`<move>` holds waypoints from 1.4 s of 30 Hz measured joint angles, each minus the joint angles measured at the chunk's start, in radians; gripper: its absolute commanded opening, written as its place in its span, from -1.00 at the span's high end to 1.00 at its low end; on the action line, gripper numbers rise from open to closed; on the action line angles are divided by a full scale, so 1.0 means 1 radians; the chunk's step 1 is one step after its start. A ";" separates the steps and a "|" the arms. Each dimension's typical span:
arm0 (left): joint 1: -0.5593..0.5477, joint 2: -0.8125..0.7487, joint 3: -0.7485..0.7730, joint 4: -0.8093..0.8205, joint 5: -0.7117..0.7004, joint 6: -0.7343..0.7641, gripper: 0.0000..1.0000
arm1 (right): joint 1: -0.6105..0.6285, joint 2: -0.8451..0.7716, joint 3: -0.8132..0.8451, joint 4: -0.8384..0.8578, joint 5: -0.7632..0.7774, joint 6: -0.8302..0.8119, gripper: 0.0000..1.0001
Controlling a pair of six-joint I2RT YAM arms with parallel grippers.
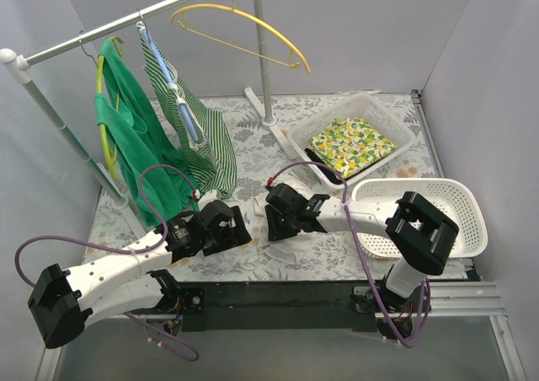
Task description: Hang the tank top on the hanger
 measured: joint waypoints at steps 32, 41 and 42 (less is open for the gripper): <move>-0.149 0.264 -0.003 0.188 0.189 0.161 0.22 | -0.019 -0.440 -0.068 -0.250 0.268 0.014 0.97; -0.212 0.356 0.017 0.238 0.087 0.137 1.00 | -0.019 -0.515 -0.093 -0.280 0.307 0.018 0.97; -0.216 0.368 0.021 0.243 0.079 0.134 1.00 | -0.019 -0.521 -0.094 -0.286 0.313 0.018 0.97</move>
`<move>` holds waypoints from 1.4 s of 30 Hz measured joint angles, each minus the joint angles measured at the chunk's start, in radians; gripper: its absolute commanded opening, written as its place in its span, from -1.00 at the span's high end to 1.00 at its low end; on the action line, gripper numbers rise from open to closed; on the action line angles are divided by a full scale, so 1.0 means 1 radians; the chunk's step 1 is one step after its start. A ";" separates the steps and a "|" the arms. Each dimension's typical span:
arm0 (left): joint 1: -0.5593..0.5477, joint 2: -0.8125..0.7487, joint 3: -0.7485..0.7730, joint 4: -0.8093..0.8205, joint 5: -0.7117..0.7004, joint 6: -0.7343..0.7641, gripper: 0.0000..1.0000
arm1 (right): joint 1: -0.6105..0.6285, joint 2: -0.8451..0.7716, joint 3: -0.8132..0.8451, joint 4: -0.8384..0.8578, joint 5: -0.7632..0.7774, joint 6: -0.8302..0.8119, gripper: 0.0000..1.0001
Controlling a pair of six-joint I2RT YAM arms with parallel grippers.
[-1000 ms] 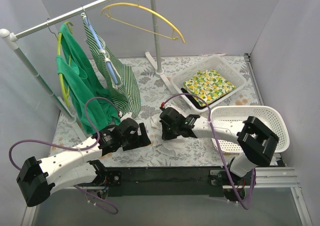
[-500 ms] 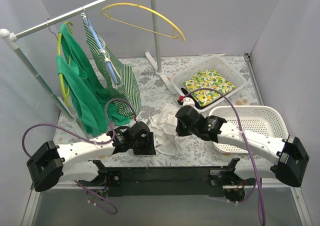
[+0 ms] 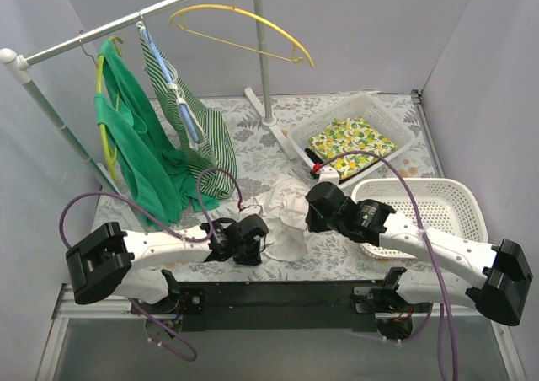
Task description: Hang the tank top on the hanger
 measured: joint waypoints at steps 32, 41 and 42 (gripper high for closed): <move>0.218 -0.061 1.139 -0.342 -0.525 0.294 1.00 | -0.242 0.106 0.921 -0.118 0.300 -0.433 0.97; 0.285 -0.120 0.964 -0.340 -0.419 0.274 1.00 | -0.245 -0.080 0.565 -0.072 0.231 -0.343 0.97; 0.287 -0.129 0.905 -0.341 -0.392 0.262 1.00 | -0.245 -0.105 0.492 -0.067 0.203 -0.318 0.97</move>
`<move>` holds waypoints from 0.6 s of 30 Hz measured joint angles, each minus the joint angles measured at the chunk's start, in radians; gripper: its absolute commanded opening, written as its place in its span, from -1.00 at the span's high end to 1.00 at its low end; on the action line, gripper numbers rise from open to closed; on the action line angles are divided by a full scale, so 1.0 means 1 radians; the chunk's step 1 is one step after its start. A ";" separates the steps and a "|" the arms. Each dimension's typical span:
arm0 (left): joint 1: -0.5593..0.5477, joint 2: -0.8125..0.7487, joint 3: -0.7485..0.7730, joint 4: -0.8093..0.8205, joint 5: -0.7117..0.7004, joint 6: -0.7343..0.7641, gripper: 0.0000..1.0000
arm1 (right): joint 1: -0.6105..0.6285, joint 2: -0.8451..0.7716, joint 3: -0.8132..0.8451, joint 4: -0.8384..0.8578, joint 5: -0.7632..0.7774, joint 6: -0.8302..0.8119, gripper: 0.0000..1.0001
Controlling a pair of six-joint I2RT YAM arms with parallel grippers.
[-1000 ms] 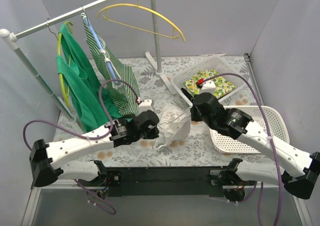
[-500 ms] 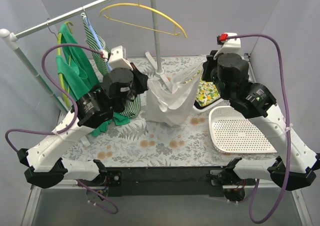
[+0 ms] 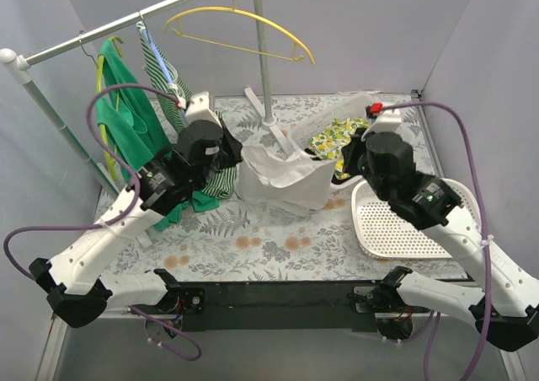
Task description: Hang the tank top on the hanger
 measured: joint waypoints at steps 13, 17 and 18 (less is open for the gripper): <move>0.004 -0.022 -0.647 0.092 0.323 -0.147 0.71 | 0.000 -0.122 -0.706 0.064 -0.333 0.274 0.36; 0.004 -0.029 -0.676 0.109 0.361 -0.142 0.05 | 0.000 -0.151 -0.708 0.092 -0.360 0.286 -0.06; 0.004 -0.038 -0.676 0.116 0.368 -0.135 -0.02 | 0.000 -0.158 -0.708 0.097 -0.363 0.284 -0.10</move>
